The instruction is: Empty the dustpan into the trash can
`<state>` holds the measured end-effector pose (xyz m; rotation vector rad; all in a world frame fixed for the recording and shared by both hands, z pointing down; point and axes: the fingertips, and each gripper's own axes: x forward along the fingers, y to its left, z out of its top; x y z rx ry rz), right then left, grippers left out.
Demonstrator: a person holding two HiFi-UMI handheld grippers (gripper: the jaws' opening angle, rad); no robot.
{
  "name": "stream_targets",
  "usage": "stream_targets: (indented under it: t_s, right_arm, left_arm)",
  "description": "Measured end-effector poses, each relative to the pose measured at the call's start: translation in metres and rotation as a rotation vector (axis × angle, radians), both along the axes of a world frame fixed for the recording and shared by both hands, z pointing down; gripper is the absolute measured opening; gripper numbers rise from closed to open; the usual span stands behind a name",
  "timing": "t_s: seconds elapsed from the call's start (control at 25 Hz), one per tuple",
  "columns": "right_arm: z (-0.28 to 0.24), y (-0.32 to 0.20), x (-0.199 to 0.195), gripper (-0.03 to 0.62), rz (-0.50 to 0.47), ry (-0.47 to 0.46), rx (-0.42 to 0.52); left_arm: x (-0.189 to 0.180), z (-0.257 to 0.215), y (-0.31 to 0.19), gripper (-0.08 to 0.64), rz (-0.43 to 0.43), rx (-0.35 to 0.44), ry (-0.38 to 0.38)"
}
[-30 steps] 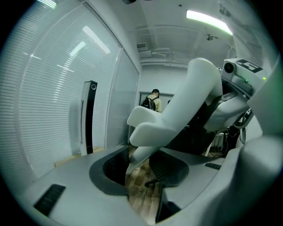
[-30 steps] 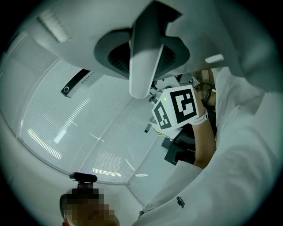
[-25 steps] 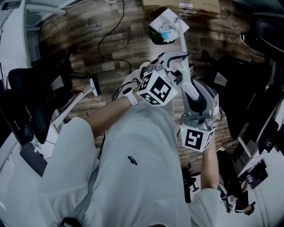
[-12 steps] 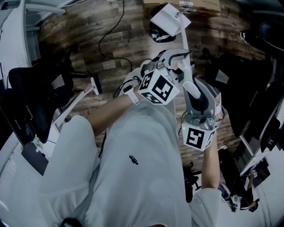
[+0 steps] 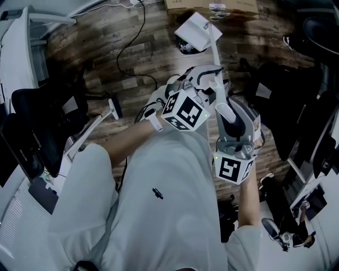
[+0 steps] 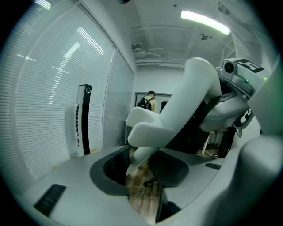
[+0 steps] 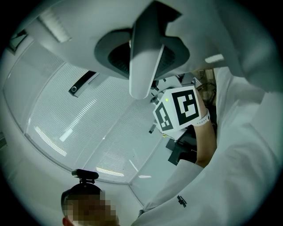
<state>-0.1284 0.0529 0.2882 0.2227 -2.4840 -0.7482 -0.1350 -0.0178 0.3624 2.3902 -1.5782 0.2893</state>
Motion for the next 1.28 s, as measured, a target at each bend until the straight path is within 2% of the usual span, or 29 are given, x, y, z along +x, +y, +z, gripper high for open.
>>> stream_targets:
  t_s: [0.44,0.68,0.88,1.28]
  right_arm:
    - [-0.021,-0.013,0.034,0.111,0.134,-0.037,0.045]
    - [-0.025,-0.035,0.086,0.110,0.305,-0.049,0.045]
    - [-0.022,-0.045,0.123,0.110,0.406,-0.013,0.045]
    - [-0.002,-0.066,0.193,0.110,0.588,-0.005,-0.027]
  left_arm:
    - [0.041,-0.020,-0.013,0.143,0.124,0.008,-0.034]
    - [0.101,-0.026,-0.033,0.143,0.268,0.031,-0.039]
    - [0.146,-0.022,-0.041,0.140,0.387,0.021,-0.035]
    - [0.230,0.007,-0.047,0.138,0.587,-0.022,-0.019]
